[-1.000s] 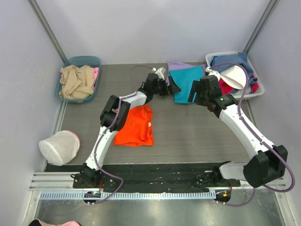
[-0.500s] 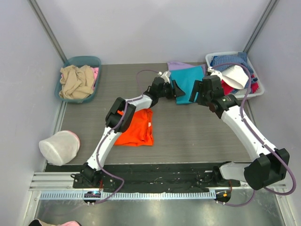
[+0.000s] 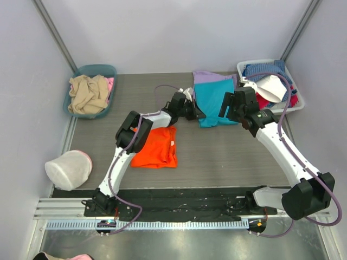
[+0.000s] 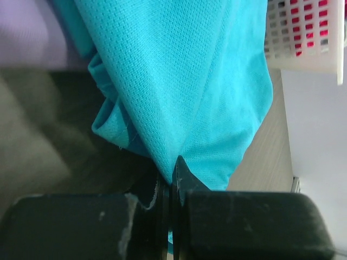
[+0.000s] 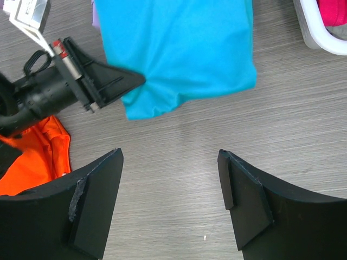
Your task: Fold and stack the t-shirts
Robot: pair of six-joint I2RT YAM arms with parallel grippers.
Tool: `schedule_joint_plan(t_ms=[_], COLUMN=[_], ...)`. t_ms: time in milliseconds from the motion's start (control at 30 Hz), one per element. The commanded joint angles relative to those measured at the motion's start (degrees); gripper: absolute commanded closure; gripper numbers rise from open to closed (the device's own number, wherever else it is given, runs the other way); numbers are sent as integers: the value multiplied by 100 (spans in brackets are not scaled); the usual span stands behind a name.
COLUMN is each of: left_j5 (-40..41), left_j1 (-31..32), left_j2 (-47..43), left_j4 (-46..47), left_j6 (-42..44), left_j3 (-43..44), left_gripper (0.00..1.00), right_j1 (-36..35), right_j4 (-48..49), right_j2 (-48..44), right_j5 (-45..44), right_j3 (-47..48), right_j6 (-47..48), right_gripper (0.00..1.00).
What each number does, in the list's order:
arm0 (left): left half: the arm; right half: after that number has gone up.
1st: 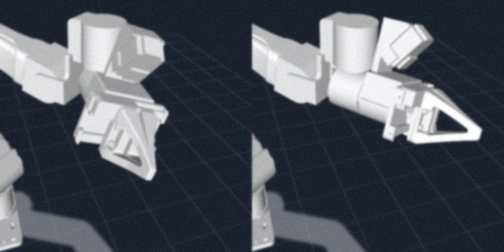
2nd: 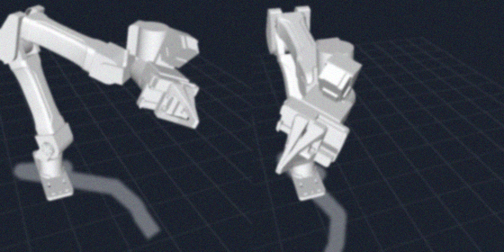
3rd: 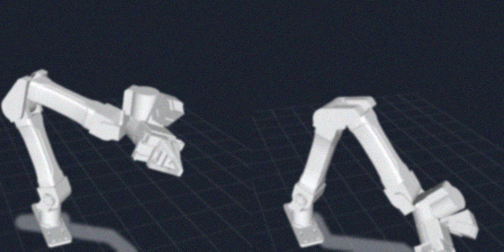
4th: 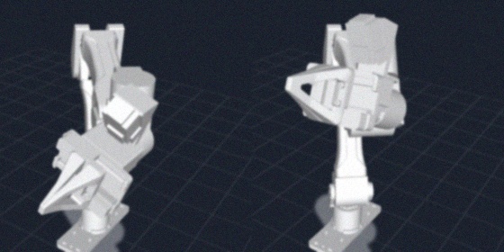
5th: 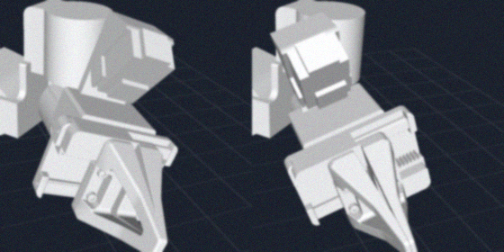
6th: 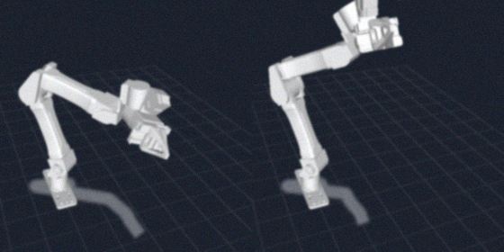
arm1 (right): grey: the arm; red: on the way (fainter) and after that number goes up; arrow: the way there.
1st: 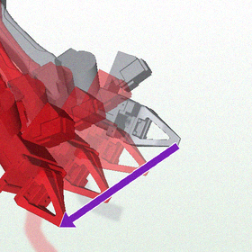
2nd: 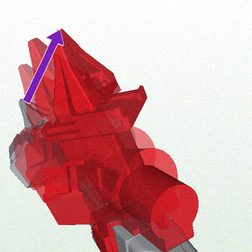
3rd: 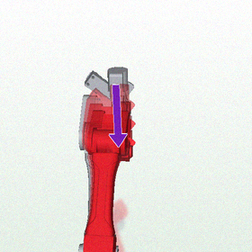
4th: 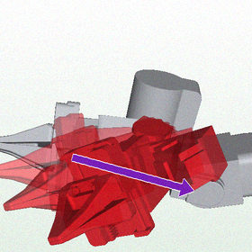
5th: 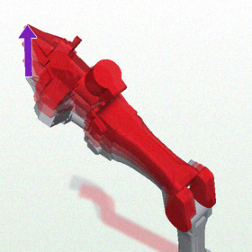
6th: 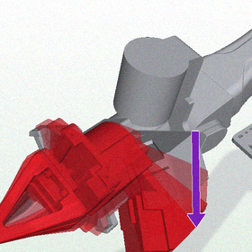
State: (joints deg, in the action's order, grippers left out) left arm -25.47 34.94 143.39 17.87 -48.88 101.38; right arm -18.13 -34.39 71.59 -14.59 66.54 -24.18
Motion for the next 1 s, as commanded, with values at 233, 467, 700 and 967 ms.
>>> schedule_joint_plan(t_ms=[233,467,700,967], left_j5=[-292,-283,-309,-318], left_j1=[-92,-92,-92,-92], left_j2=[-1867,-1762,-1657,-1630], left_j4=[-591,-574,-512,-512], left_j6=[739,714,669,687], left_j3=[-1629,-1798,-1789,-1806], left_gripper=[100,100,100,100], right_j1=[47,64,73,82], right_j4=[64,82,82,82], right_j2=[-277,-286,-277,-251], right_j5=[-35,-35,-114,-140], right_j3=[-256,-326,-361,-379], right_j6=[10,19,37,1], right_gripper=[21,21,21,21])
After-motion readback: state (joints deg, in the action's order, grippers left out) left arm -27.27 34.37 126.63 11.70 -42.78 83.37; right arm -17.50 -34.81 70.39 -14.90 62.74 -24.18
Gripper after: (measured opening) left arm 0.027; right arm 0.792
